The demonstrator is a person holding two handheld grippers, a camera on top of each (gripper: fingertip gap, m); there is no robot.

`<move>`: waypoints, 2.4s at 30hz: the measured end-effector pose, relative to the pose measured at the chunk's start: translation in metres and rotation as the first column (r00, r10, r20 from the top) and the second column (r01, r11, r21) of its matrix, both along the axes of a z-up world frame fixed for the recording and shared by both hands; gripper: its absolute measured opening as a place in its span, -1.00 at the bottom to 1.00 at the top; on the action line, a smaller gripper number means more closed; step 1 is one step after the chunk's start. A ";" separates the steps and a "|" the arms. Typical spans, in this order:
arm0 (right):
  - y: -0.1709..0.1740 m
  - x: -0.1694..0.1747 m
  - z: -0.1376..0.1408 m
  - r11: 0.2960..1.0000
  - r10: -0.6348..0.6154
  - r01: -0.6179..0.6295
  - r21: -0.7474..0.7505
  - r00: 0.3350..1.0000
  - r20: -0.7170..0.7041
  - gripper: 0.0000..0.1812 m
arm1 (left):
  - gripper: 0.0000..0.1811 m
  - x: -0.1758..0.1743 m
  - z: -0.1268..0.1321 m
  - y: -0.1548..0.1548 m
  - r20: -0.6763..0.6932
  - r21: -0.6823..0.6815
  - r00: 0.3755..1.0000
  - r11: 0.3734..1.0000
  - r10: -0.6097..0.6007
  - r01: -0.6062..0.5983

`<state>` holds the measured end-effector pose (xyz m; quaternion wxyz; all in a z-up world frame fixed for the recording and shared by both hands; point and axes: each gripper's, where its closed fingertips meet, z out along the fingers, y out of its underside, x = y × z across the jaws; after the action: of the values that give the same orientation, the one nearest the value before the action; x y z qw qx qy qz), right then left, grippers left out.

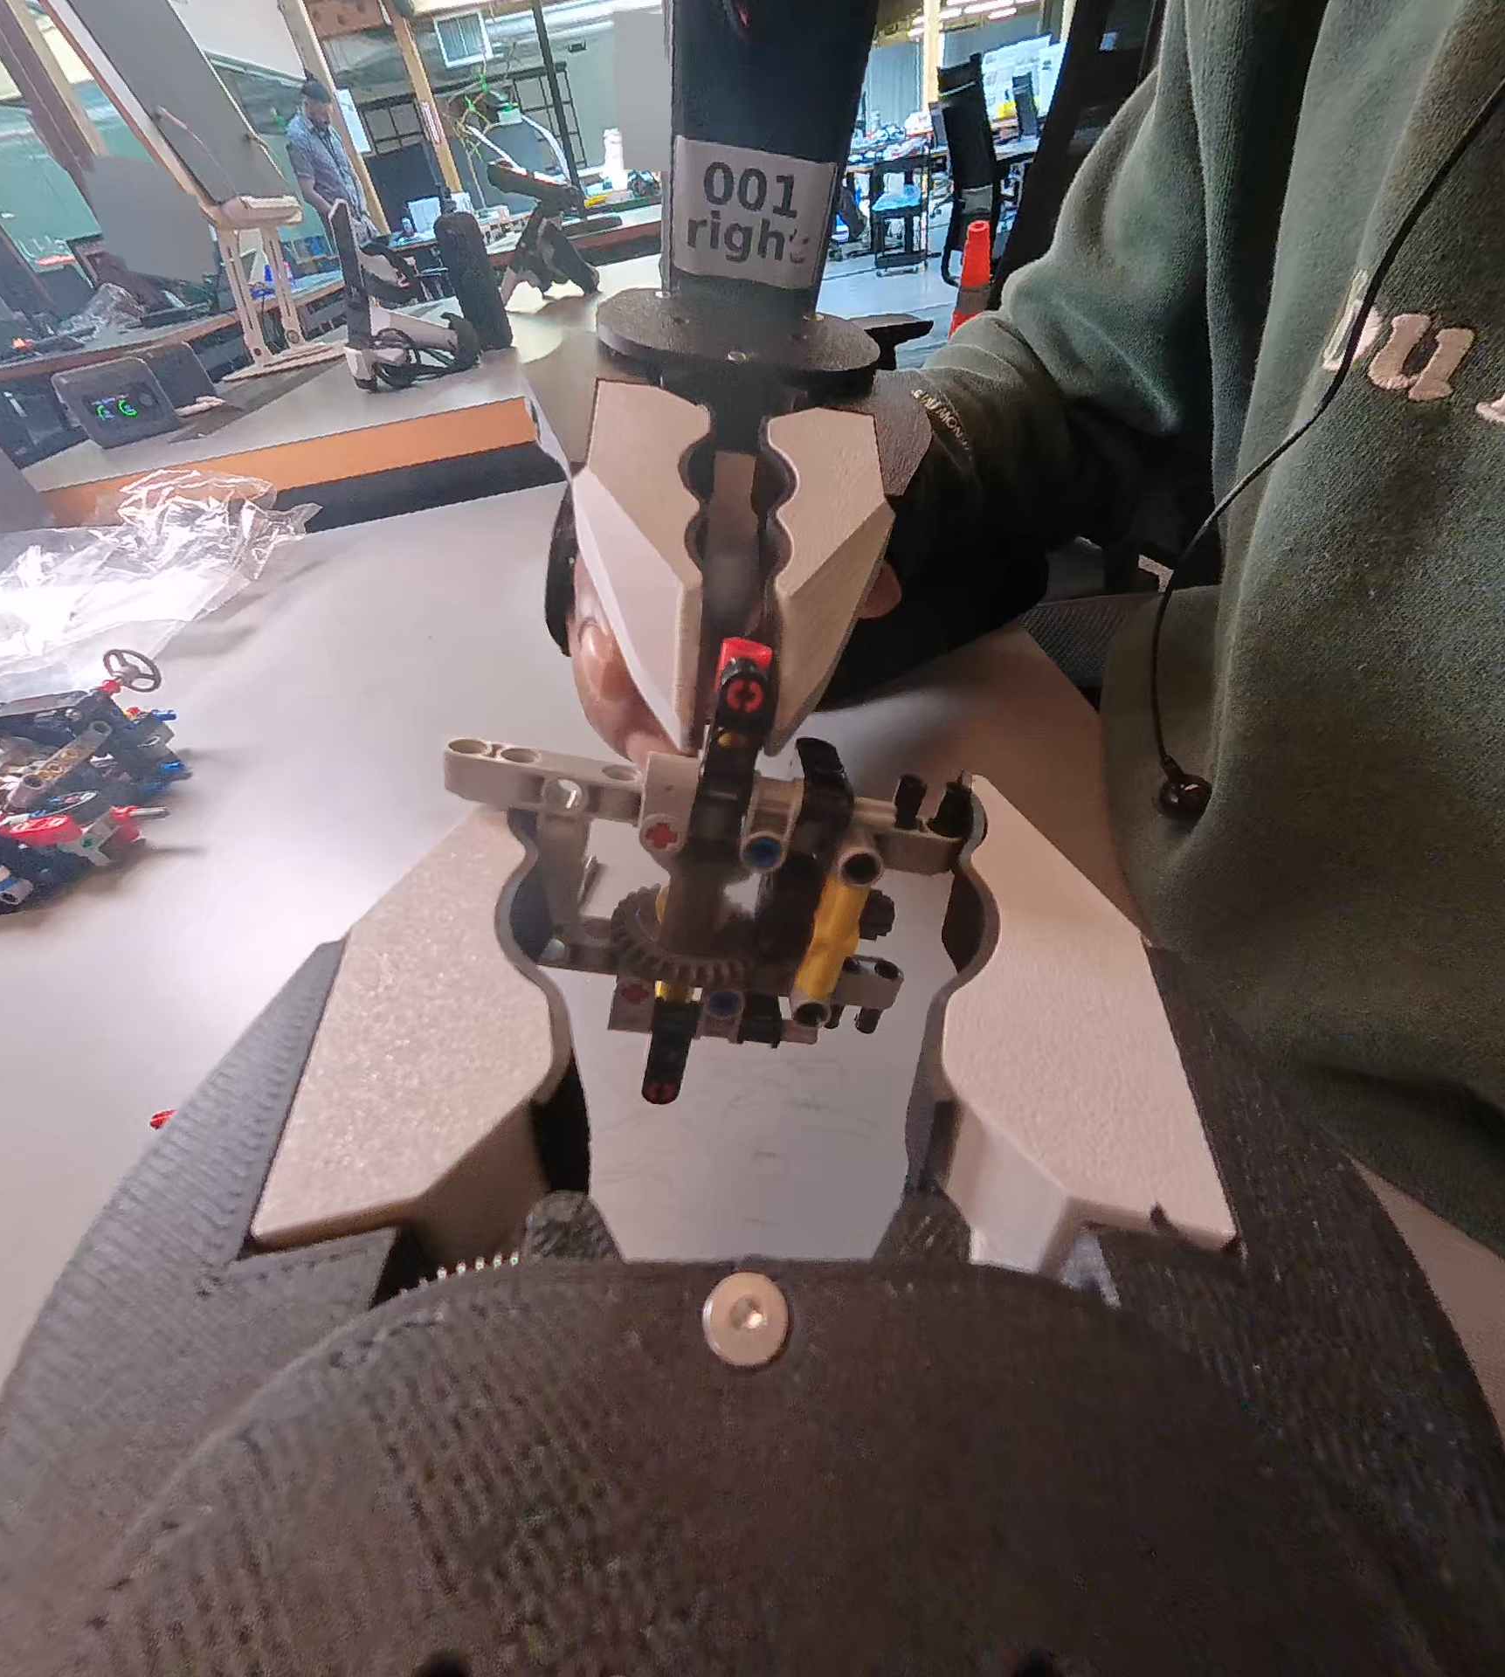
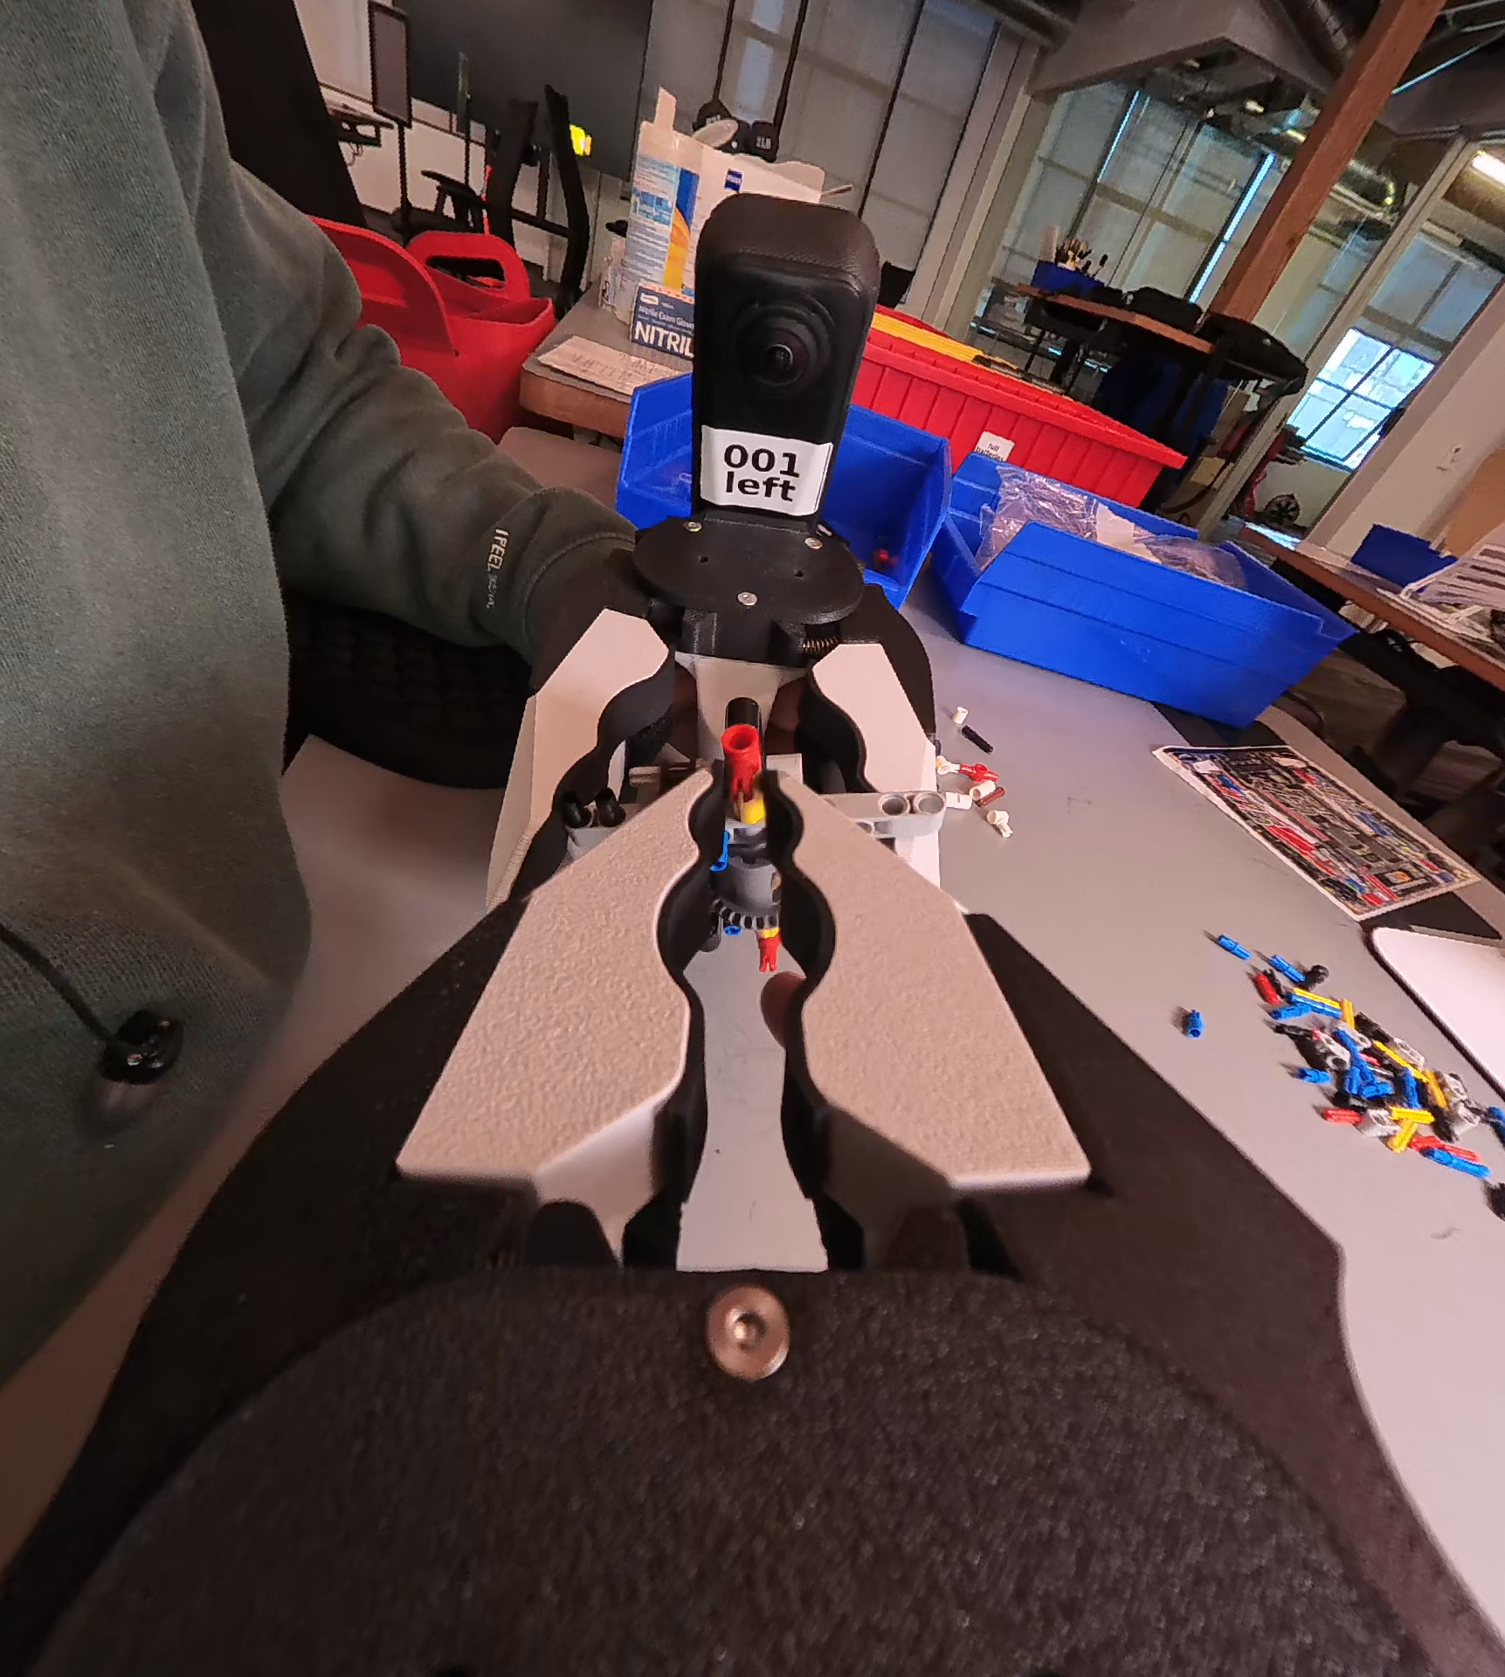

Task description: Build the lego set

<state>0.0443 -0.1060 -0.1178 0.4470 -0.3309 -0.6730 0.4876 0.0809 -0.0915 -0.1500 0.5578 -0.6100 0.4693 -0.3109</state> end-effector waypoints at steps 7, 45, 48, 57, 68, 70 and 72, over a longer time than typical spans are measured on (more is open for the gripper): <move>-0.001 0.001 -0.001 1.000 0.009 -0.009 0.010 1.000 0.001 -0.94 | -0.04 0.001 -0.001 -0.001 -0.003 -0.007 1.000 1.000 -0.010 0.010; 0.097 0.052 -0.108 0.956 -0.276 0.270 0.116 0.692 0.667 -0.80 | -0.05 -0.019 0.002 0.014 0.005 -0.007 0.996 0.996 0.094 -0.094; 0.099 0.051 -0.111 0.955 -0.280 0.268 0.128 0.669 0.688 -0.85 | -0.05 -0.023 -0.001 0.016 -0.008 -0.015 0.994 0.994 0.108 -0.108; 0.096 0.049 -0.109 0.953 -0.295 0.258 0.157 0.692 0.659 -0.97 | -0.04 -0.040 -0.040 0.030 -0.235 -0.149 0.952 0.961 0.194 -0.233; 0.083 0.051 -0.088 0.968 -0.243 0.233 0.095 0.769 0.591 -0.97 | -0.04 -0.037 -0.047 0.031 -0.292 -0.161 0.936 0.955 0.197 -0.251; 0.080 0.052 -0.089 0.971 -0.236 0.214 0.109 0.769 0.594 -0.97 | -0.04 -0.039 -0.054 0.032 -0.350 -0.181 0.915 0.944 0.202 -0.278; 0.079 0.052 -0.089 0.972 -0.231 0.206 0.111 0.771 0.593 -0.97 | -0.04 -0.042 -0.062 0.032 -0.413 -0.209 0.889 0.930 0.197 -0.303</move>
<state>0.0964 -0.0273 -0.2066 0.2699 -0.5357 -0.7463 0.2885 0.0393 -0.0591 -0.2119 0.4028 -0.7844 0.4399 -0.1701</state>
